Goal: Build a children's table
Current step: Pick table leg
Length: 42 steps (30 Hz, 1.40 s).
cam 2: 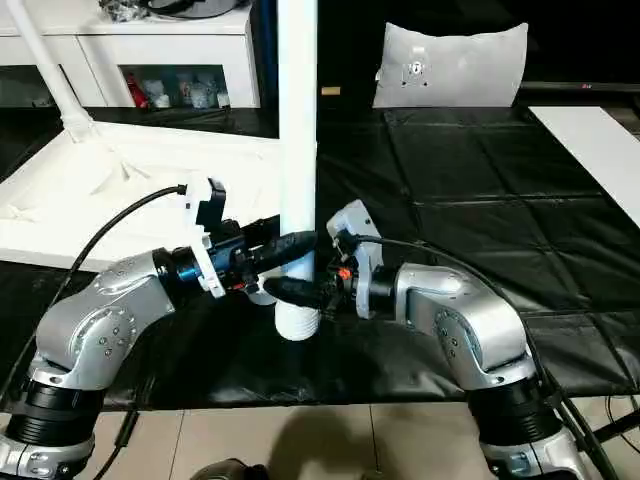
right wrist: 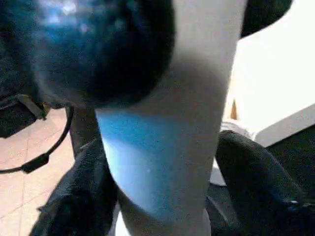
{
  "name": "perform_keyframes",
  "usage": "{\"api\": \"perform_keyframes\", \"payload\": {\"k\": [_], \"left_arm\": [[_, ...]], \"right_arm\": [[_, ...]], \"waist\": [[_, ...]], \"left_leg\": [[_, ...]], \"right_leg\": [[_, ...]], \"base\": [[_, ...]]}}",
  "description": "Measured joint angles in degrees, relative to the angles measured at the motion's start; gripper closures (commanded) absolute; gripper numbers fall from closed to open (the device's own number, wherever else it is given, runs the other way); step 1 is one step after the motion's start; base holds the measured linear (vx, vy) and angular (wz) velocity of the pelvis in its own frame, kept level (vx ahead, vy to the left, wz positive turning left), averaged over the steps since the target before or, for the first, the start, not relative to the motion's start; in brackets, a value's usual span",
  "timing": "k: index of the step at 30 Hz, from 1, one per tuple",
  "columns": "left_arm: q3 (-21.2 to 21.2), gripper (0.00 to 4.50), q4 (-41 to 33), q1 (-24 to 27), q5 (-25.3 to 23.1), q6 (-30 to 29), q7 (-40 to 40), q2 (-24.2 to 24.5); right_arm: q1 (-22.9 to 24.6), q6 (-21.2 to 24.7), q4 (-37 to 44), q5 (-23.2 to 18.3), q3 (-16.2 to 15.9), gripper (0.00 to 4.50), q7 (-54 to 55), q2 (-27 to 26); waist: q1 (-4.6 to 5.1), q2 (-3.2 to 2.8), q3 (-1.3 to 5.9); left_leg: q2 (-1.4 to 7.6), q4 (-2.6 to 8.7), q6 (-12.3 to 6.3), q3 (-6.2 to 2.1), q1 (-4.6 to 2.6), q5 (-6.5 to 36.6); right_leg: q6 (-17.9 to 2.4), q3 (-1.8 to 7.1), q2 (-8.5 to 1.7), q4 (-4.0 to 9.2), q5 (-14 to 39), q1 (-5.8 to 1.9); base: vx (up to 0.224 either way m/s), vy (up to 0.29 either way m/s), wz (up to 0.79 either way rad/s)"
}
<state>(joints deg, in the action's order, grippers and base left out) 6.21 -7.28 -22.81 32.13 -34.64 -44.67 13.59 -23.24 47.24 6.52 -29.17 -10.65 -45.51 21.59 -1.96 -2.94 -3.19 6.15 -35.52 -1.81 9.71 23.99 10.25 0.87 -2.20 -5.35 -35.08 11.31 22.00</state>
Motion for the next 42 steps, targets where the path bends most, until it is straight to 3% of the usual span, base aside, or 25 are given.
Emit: {"api": "perform_keyframes", "payload": {"k": [24, 25, 29, 42], "left_arm": [[1.1, 2.64, 1.0, -1.6, -1.0, 2.2, -3.1, 1.2], [1.1, 2.64, 1.0, -1.7, -1.0, 2.2, -3.2, 1.2], [1.2, 2.64, 1.1, -1.7, -1.0, 2.2, -3.3, 1.1], [1.2, 2.64, 1.1, -1.7, -0.9, 2.2, -3.3, 1.2]], "right_arm": [[-0.1, 2.8, 0.0, -0.9, -0.4, 1.79, -1.0, 0.2], [-0.1, 2.8, 0.0, -1.2, -0.3, 2.04, -1.0, 0.2], [-0.1, 2.8, 0.2, -1.2, -0.3, 2.36, -1.1, 0.4], [-0.1, 2.6, 0.2, -1.2, -0.4, 2.51, -1.3, 0.0]], "waist": [[-0.02, 0.00, 0.00], [-0.01, -0.01, 0.00], [-0.03, -0.01, 0.00], [-0.02, -0.01, 0.00]], "left_leg": [[0.00, 0.00, 0.01, 0.00, -0.02, 0.0], [0.00, 0.00, 0.01, 0.00, -0.02, 0.0], [0.01, 0.00, 0.01, 0.00, -0.02, 0.0], [0.01, 0.00, 0.02, 0.01, -0.03, 0.0]], "right_leg": [[0.0, 0.01, 0.00, -0.04, 0.0, 0.00], [0.0, 0.01, 0.00, -0.04, 0.0, 0.00], [0.0, 0.00, 0.00, -0.05, 0.0, 0.00], [0.0, 0.00, 0.00, -0.08, 0.0, 0.00]], "base": [[0.000, 0.000, 0.00], [0.000, 0.000, 0.00], [0.000, 0.000, 0.00], [0.000, 0.000, 0.00]]}}
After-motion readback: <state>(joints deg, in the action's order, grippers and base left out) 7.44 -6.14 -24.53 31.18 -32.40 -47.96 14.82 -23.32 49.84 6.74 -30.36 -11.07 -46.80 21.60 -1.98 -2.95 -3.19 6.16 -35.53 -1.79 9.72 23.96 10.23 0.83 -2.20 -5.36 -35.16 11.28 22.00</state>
